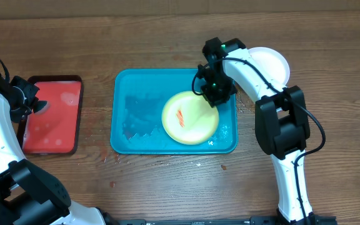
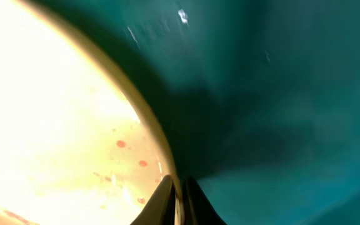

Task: Clean dirty plates on tray and stack at the side
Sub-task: 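Grip the yellow plate rim with the right gripper and drag it left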

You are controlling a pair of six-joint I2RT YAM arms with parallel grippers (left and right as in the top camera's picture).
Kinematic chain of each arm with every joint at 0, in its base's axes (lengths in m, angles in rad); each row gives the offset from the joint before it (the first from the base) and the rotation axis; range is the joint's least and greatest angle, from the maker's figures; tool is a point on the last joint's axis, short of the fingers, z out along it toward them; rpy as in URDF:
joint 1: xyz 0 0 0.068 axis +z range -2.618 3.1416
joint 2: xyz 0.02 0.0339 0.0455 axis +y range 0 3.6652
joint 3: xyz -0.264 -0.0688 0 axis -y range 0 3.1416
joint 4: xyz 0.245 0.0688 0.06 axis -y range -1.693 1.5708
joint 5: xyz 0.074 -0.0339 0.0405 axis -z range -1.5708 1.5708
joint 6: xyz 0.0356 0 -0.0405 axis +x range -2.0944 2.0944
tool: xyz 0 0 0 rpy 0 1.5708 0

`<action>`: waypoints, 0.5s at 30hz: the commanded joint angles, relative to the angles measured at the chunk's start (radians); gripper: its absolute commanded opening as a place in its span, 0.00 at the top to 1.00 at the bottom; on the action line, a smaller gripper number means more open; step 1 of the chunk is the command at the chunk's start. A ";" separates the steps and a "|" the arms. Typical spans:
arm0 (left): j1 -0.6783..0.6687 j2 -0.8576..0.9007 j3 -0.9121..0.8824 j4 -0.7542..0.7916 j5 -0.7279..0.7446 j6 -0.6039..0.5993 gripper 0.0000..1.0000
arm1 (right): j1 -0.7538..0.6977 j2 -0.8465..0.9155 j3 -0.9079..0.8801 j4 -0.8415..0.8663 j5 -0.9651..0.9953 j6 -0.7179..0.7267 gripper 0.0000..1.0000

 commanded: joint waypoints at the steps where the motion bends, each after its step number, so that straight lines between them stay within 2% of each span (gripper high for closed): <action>1: 0.000 0.006 0.007 0.000 0.002 0.013 0.96 | 0.043 -0.034 -0.004 0.051 -0.026 0.180 0.94; 3: 0.000 0.006 0.007 0.000 0.002 0.013 0.96 | 0.055 -0.034 -0.004 0.087 -0.026 0.268 0.94; 5: 0.000 0.006 0.007 0.000 0.002 0.013 0.95 | 0.060 -0.034 -0.004 0.106 -0.025 0.309 0.73; 6: 0.000 0.006 0.007 0.000 0.002 0.013 0.96 | 0.060 -0.034 -0.004 0.105 -0.018 0.310 0.66; 8: 0.000 0.006 0.007 -0.001 0.002 0.013 0.96 | 0.060 -0.034 -0.004 0.089 0.002 0.312 0.59; 10: 0.000 0.006 0.007 -0.001 0.003 0.013 0.96 | 0.057 -0.034 -0.004 0.066 0.011 0.316 0.55; 15: 0.000 0.006 0.007 0.000 0.048 0.025 0.96 | 0.056 -0.034 -0.006 -0.029 0.012 0.393 0.57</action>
